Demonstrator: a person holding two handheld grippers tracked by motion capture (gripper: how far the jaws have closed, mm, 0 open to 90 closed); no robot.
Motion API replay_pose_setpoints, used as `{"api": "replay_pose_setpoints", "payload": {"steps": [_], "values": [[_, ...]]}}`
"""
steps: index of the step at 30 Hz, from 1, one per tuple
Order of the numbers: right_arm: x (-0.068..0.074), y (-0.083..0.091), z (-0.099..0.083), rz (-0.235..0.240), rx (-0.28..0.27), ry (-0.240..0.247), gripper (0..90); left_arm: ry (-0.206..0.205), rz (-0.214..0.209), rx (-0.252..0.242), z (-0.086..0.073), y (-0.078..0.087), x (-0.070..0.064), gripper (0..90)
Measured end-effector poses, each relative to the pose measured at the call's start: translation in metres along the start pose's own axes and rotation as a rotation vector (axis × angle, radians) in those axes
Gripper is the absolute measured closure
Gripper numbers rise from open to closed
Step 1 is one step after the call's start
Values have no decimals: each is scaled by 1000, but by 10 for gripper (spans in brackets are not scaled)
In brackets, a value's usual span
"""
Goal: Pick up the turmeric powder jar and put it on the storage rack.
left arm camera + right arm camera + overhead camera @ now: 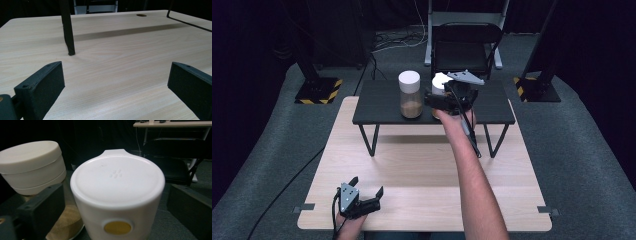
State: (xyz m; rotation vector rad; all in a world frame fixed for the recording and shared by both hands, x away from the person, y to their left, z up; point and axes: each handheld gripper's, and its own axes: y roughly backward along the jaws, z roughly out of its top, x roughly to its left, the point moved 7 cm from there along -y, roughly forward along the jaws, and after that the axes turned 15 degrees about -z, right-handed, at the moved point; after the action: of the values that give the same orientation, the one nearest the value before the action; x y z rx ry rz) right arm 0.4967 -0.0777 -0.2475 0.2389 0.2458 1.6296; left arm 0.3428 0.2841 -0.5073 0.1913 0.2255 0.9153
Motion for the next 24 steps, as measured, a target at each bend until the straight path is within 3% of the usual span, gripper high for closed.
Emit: {"api": "replay_pose_setpoints", "payload": {"steps": [7,15,24], "values": [[-10,12,-16,13,-28,-25,0,10,-5,6,1,0,2,4],[-33,44,-44,42,-77,-4,0,4,-4,4,1,0,1,4],[-48,69,-54,47,-114,6,0,-5,5,0,0,0,-1,4]]}}
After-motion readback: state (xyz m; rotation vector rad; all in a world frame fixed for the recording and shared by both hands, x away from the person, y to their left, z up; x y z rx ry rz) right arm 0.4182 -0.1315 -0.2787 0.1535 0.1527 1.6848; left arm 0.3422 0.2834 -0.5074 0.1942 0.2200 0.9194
